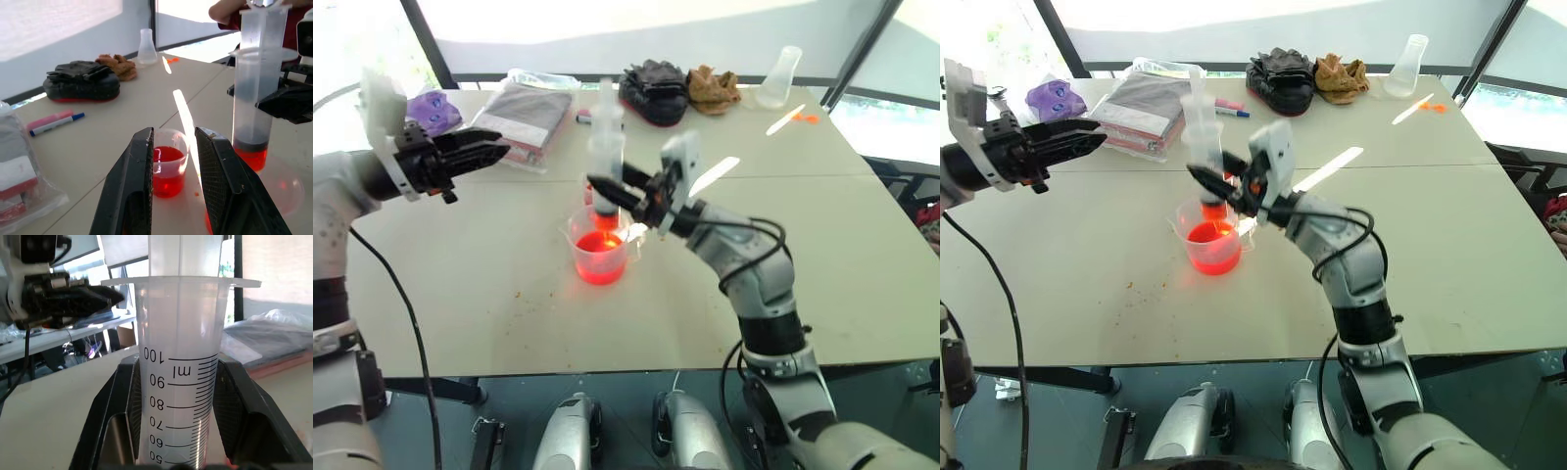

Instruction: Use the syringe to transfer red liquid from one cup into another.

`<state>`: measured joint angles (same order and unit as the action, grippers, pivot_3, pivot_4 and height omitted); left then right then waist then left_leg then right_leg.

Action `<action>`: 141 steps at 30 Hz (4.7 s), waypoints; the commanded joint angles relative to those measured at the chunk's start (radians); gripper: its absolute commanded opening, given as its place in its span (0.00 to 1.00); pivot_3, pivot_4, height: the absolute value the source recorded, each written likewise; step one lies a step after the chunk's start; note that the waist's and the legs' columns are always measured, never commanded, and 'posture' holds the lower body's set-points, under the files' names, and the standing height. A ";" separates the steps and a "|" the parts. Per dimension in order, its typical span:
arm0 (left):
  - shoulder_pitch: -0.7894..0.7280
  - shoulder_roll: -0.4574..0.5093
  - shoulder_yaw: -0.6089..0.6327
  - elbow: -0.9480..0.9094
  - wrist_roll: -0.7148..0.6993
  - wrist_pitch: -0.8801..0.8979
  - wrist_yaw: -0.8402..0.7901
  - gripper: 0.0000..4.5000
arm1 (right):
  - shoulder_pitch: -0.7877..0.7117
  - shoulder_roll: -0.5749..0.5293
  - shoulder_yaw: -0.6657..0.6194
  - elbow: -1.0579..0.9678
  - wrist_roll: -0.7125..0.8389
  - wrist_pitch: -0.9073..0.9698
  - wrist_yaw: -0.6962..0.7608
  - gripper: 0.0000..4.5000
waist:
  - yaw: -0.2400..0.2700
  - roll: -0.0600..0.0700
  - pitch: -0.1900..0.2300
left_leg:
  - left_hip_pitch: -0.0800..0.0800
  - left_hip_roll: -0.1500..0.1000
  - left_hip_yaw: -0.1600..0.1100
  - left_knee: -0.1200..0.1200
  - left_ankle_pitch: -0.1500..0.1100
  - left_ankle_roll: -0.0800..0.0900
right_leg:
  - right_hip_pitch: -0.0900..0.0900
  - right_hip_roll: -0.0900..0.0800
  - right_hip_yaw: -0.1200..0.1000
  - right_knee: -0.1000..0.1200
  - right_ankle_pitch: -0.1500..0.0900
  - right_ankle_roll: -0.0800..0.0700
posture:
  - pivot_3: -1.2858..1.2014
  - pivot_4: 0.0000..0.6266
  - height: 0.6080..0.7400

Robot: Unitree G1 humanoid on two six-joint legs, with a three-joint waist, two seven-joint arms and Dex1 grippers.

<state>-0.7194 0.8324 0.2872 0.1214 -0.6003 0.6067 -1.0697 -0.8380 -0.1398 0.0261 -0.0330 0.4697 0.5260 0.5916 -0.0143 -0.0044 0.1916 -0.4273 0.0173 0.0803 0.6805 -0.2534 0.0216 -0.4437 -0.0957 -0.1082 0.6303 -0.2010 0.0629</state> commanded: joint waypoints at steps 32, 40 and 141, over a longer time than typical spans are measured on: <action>-0.815 -0.244 -0.129 1.017 0.309 -0.585 -0.126 0.30 | -0.508 0.106 -0.112 1.151 -0.268 -0.786 0.149 0.33 | -0.013 -0.002 0.001 | -0.001 -0.001 0.003 -0.001 0.000 0.000 | -0.001 -0.001 0.000 0.000 0.000 0.001 | 0.52 0.24 1.00; -0.834 -0.267 -0.129 1.044 0.332 -0.603 -0.155 0.30 | -0.493 0.119 -0.109 1.142 -0.283 -0.786 0.153 0.33 | -0.030 -0.002 0.002 | -0.001 -0.001 0.002 -0.001 0.000 0.000 | -0.001 -0.001 0.000 0.001 0.000 0.001 | 0.52 0.24 1.00; 0.640 -0.102 0.151 -0.723 -0.177 0.225 0.247 0.36 | -0.257 -0.442 0.026 0.615 -0.124 0.843 0.164 0.33 | -0.004 0.000 0.002 | 0.001 0.000 0.002 -0.001 -0.002 0.003 | 0.000 -0.001 0.003 0.000 0.000 0.000 | 0.52 0.24 1.00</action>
<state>-0.0731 0.7423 0.4407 -0.5594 -0.7792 0.8736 -0.8482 -1.0974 -0.6018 0.0693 0.6234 0.3349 1.3386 0.7796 -0.0186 -0.0043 0.1940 -0.4266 0.0169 0.0825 0.6798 -0.2555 0.0243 -0.4440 -0.0970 -0.1055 0.6300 -0.2015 0.0625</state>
